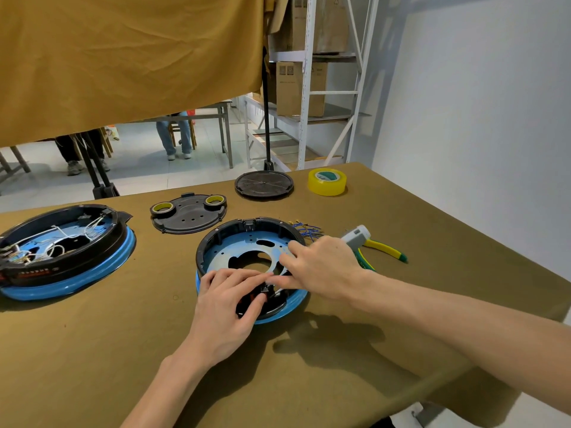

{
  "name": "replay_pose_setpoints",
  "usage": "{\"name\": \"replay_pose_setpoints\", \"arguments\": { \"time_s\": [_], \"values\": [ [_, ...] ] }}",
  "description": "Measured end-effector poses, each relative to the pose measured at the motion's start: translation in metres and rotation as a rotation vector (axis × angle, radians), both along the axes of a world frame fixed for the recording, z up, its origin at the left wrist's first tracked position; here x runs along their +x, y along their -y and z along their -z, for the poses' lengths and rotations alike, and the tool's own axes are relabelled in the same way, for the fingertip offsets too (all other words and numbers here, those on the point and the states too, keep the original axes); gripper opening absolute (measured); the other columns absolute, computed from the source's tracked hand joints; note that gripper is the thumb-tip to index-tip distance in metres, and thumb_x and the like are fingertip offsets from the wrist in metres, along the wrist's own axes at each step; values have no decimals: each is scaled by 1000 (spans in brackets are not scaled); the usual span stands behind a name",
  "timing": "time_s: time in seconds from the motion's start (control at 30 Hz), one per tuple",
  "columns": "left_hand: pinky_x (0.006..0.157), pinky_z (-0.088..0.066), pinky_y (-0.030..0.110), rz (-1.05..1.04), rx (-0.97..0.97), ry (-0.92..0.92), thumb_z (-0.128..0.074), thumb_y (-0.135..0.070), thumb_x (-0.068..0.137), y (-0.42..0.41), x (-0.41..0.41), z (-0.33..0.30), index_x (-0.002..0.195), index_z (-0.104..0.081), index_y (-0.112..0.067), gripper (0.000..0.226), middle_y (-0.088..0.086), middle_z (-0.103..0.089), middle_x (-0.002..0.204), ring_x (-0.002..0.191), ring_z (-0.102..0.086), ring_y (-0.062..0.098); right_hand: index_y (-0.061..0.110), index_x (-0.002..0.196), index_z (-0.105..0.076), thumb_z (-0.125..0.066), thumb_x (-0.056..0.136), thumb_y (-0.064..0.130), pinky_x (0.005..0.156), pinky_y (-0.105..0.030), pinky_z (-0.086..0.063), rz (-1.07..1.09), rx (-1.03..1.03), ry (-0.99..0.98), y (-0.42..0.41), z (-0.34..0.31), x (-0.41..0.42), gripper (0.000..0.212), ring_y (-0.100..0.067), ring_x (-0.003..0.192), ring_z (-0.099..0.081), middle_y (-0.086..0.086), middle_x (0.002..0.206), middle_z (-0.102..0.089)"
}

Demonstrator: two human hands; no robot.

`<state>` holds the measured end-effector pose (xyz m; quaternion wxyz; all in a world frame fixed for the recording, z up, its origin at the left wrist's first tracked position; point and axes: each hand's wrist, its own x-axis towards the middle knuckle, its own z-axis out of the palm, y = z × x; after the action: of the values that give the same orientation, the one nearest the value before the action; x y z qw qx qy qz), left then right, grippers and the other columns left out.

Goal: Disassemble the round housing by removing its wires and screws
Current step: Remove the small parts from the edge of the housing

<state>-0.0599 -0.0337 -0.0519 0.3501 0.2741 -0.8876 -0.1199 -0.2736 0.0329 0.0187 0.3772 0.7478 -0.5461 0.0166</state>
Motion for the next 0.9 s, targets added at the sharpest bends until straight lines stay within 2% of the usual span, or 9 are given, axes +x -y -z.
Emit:
{"name": "replay_pose_setpoints", "arguments": {
  "time_s": [0.1, 0.23, 0.33, 0.43, 0.53, 0.63, 0.7, 0.9],
  "values": [
    [106, -23, 28, 1, 2, 6, -42, -54, 97, 0, 0, 0, 135, -66, -38, 47, -22, -66, 125, 117, -49, 2, 18, 77, -57, -26, 98, 72, 39, -26, -25, -55, 180, -77, 4, -6, -1, 66, -18, 41, -44, 4, 70, -43],
    [104, -25, 31, -9, 4, 15, -41, -53, 98, 0, -1, -1, 136, -65, -38, 48, -21, -67, 124, 116, -51, 5, 18, 93, -62, -30, 100, 68, 42, -28, -37, -94, 307, -93, 4, -14, -5, 60, -18, 52, -48, 4, 82, -42],
    [105, -26, 33, -15, 11, 17, -40, -54, 97, 0, -2, 0, 136, -66, -37, 49, -20, -67, 124, 116, -51, 7, 18, 101, -63, -30, 100, 66, 45, -30, -39, -109, 349, -105, 7, -17, -4, 58, -19, 58, -52, 2, 91, -49],
    [105, -26, 32, -14, 18, 16, -41, -54, 97, 0, -2, 0, 135, -66, -37, 49, -20, -68, 123, 116, -52, 7, 17, 101, -65, -31, 101, 64, 49, -32, -45, -99, 409, -88, 10, -19, -3, 58, -19, 60, -53, 3, 87, -57],
    [103, -26, 32, -16, 17, 1, -42, -52, 97, 1, -2, 1, 134, -67, -37, 47, -21, -68, 122, 114, -51, 6, 17, 99, -66, -30, 101, 64, 50, -32, -44, -97, 430, -81, 12, -19, -4, 59, -19, 59, -49, 4, 83, -57],
    [101, -26, 32, -11, 18, -6, -42, -52, 97, 2, -3, 2, 132, -69, -38, 46, -22, -68, 120, 112, -51, 6, 17, 97, -66, -30, 100, 66, 53, -34, -51, -108, 469, -75, 15, -22, -6, 61, -20, 62, -58, 7, 79, -53],
    [101, -26, 31, -8, 18, -10, -42, -52, 98, 3, -3, 3, 132, -69, -38, 45, -22, -68, 119, 111, -51, 5, 18, 94, -65, -31, 99, 68, 56, -36, -55, -113, 480, -64, 18, -24, -7, 61, -21, 64, -62, 7, 79, -56],
    [100, -26, 30, -19, 10, -22, -45, -50, 98, 5, -4, 6, 129, -69, -40, 40, -25, -67, 118, 110, -50, 3, 18, 90, -65, -32, 96, 69, 49, -33, -52, -132, 457, 14, 20, -14, -11, 62, -19, 55, -50, 7, 72, -51]
  ]
}}
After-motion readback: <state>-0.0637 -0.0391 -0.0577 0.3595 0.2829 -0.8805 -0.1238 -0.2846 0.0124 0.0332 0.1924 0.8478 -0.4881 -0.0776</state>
